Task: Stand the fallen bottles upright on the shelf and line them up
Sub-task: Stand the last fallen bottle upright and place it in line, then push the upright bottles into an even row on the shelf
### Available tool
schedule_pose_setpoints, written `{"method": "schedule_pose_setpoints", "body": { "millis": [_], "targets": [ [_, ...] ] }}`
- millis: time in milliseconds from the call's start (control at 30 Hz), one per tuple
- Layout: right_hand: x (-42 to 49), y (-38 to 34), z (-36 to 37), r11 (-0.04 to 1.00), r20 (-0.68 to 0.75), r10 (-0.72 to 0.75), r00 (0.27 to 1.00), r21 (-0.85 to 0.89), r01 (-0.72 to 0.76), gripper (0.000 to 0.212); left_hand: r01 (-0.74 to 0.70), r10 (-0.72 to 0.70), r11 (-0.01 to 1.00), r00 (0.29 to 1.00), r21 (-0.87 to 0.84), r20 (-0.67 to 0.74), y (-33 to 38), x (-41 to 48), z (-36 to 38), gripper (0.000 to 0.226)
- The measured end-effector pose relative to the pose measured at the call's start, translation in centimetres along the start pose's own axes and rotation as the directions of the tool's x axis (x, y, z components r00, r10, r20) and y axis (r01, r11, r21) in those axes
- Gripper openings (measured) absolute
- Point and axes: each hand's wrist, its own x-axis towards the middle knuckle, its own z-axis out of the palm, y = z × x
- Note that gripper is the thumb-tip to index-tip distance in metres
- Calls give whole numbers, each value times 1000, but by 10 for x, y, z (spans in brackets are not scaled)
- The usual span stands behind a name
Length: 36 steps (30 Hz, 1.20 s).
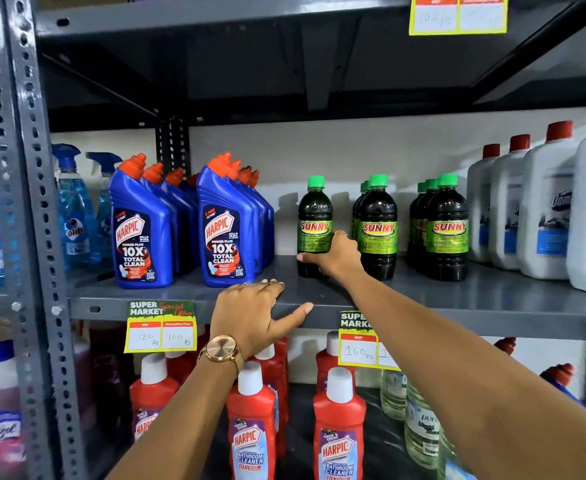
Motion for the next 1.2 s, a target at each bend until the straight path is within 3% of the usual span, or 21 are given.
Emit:
{"method": "schedule_pose_setpoints", "body": {
  "millis": [100, 200, 300, 367, 433, 467, 533, 600, 800, 1200],
  "targets": [
    [-7, -3, -11, 1000, 111, 21, 994, 12, -23, 75, 62, -61, 998, 997, -11, 46, 4, 1, -6, 78],
    [-13, 4, -36, 997, 247, 78, 966, -28, -73, 36, 215, -211, 977, 967, -8, 140, 6, 14, -14, 78],
    [-17, 18, -73, 972, 329, 178, 927, -207, -113, 47, 200, -205, 979, 949, 43, 241, 10, 42, -20, 63],
    [-16, 30, -93, 952, 302, 241, 923, -260, -163, 48, 270, -231, 962, 870, -30, 436, 14, 69, -9, 60],
    [-15, 39, -108, 956, 239, 239, 941, -230, -184, 50, 460, -234, 865, 724, -202, 649, 17, 94, 10, 95],
    [-15, 42, -111, 961, 198, 218, 956, -216, -175, 61, 551, -240, 798, 664, -246, 708, 19, 103, 18, 116],
    [-12, 46, -110, 975, 138, 189, 972, -148, -169, 81, 684, -293, 654, 622, -322, 726, 20, 114, 38, 137],
    [-5, 49, -101, 980, 134, 193, 972, -73, -185, 82, 744, -351, 551, 618, -379, 703, 21, 116, 54, 138],
    [9, 59, -87, 987, 102, 135, 986, -101, -125, 81, 689, -384, 588, 699, -425, 603, 20, 112, 75, 87],
    [12, 72, -89, 995, 116, 95, 989, -53, -89, 74, 641, -349, 635, 736, -431, 581, 24, 108, 70, 77]
  ]
}}
